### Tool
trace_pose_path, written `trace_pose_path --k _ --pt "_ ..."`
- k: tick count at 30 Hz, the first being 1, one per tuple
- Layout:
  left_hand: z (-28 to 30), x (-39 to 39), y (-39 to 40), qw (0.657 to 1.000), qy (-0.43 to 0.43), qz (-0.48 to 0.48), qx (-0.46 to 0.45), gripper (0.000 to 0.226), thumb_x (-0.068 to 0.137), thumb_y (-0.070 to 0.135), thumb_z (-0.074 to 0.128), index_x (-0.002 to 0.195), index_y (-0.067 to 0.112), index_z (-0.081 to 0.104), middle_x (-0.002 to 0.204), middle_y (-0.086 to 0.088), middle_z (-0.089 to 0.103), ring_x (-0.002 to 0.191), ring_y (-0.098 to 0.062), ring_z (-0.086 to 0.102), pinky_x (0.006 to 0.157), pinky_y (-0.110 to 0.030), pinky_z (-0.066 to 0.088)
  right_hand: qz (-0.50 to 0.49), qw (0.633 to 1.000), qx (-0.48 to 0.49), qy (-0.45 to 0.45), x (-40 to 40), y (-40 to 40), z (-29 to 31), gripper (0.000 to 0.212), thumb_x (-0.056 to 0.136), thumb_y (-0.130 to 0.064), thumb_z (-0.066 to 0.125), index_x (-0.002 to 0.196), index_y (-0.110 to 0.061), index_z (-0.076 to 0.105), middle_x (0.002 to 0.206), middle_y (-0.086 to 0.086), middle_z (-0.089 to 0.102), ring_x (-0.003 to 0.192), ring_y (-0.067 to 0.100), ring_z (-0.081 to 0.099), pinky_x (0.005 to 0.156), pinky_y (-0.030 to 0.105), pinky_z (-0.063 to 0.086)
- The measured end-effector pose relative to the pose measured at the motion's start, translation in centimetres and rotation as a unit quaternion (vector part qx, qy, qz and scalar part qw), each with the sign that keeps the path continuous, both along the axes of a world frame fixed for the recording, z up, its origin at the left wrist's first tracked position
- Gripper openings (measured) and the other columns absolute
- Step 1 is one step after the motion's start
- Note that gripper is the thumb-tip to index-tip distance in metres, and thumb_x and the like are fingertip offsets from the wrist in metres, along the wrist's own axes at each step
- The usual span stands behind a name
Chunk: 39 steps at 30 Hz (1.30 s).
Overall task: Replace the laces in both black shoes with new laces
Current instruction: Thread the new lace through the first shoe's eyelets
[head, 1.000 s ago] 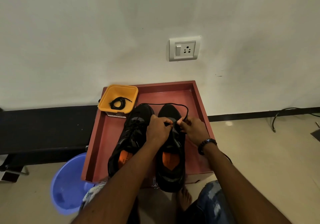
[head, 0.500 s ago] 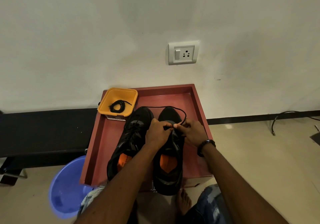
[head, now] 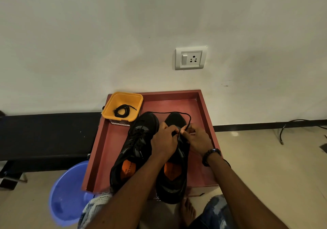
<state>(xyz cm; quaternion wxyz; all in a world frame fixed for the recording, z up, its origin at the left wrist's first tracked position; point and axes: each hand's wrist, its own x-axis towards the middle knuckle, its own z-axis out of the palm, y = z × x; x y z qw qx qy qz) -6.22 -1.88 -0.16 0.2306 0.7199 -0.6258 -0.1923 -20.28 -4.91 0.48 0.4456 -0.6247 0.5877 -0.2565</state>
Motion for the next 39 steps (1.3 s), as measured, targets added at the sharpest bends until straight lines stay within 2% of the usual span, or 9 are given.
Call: trace_pose_path --k 10,16,18,21,23,25,29,36,39 --pt "0.9 -0.9 0.9 0.999 -0.003 -0.045 -0.005 0.016 0.102 0.032 0.044 0.111 0.023 0.053 0.106 0.005 0.043 0.081 -0.014 0.051 0.062 -0.025 0.038 -0.060 0.981 -0.008 -0.183 2.1 -2.4 4.2 0.007 0.098 -0.022 0.059 0.104 -0.020 0.061 0.099 0.000 0.069 0.093 0.013 0.065 0.081 0.024 0.052" --pt "1.7 -0.2 0.5 0.998 0.053 0.003 0.023 0.008 0.101 0.025 0.043 0.098 0.019 0.048 0.105 0.003 0.046 0.085 -0.020 0.055 0.070 -0.032 0.039 -0.058 0.961 -0.002 -0.269 1.8 -2.6 6.4 0.006 0.097 -0.011 0.056 0.102 -0.010 0.060 0.089 0.003 0.062 0.084 0.017 0.060 0.083 0.033 0.053" --pt "1.8 0.0 0.4 0.996 0.085 0.031 0.023 0.011 0.101 0.022 0.043 0.092 0.016 0.046 0.098 0.002 0.044 0.079 -0.017 0.050 0.068 -0.031 0.034 -0.077 0.970 -0.008 -0.230 1.1 -2.1 5.6 0.006 0.096 -0.009 0.055 0.102 -0.008 0.057 0.093 0.006 0.060 0.087 0.020 0.058 0.077 0.031 0.050" --pt "1.6 0.2 0.5 0.988 0.142 0.052 0.028 0.015 0.100 0.021 0.043 0.086 0.015 0.043 0.093 0.001 0.042 0.075 -0.015 0.044 0.073 -0.036 0.039 -0.051 0.995 -0.015 -0.079 0.4 -0.4 3.8 0.019 0.095 -0.016 0.061 0.113 -0.014 0.055 0.107 0.001 0.058 0.097 0.014 0.057 0.075 0.019 0.045" --pt "1.5 0.1 0.6 0.981 0.181 0.056 0.033 0.017 0.101 0.020 0.043 0.085 0.015 0.043 0.093 0.001 0.042 0.075 -0.014 0.043 0.077 -0.037 0.043 -0.027 0.999 -0.042 -0.010 0.0 1.1 2.5 0.037 0.091 -0.016 0.066 0.125 -0.020 0.051 0.126 0.001 0.050 0.109 0.012 0.051 0.087 0.021 0.048" --pt "1.8 0.2 0.7 0.973 0.218 0.060 0.042 0.015 0.102 0.018 0.043 0.087 0.012 0.045 0.096 0.000 0.042 0.076 -0.011 0.043 0.072 -0.026 0.042 0.009 0.996 -0.084 0.036 -0.1 2.4 1.7 0.057 0.088 -0.015 0.070 0.138 -0.023 0.043 0.138 0.001 0.040 0.115 0.007 0.040 0.091 0.012 0.038" --pt "2.2 0.4 1.0 0.969 0.236 0.060 0.043 0.014 0.103 0.017 0.043 0.093 0.009 0.049 0.100 0.000 0.043 0.077 -0.007 0.045 0.064 -0.014 0.039 0.049 0.980 -0.165 0.098 0.2 3.7 1.7 0.070 0.088 -0.015 0.069 0.147 -0.030 0.034 0.152 -0.001 0.026 0.122 -0.001 0.026 0.079 -0.004 0.022" --pt "2.3 0.3 1.9 0.968 0.243 0.049 0.038 0.012 0.102 0.014 0.046 0.099 0.006 0.054 0.104 -0.004 0.043 0.080 -0.006 0.046 0.062 -0.005 0.039 0.115 0.947 -0.205 0.219 0.8 3.3 2.7 0.030 0.096 -0.033 0.060 0.125 -0.030 0.063 0.147 -0.002 0.027 0.123 0.012 0.041 0.094 0.010 0.029" --pt "2.0 0.2 2.5 0.974 0.220 0.034 0.031 0.006 0.100 0.015 0.052 0.101 0.010 0.054 0.111 -0.007 0.043 0.085 -0.005 0.047 0.069 -0.003 0.039 0.096 0.945 -0.216 0.226 0.9 3.0 2.6 0.020 0.097 -0.034 0.058 0.107 -0.025 0.072 0.141 -0.001 0.036 0.118 0.012 0.043 0.091 0.015 0.032"
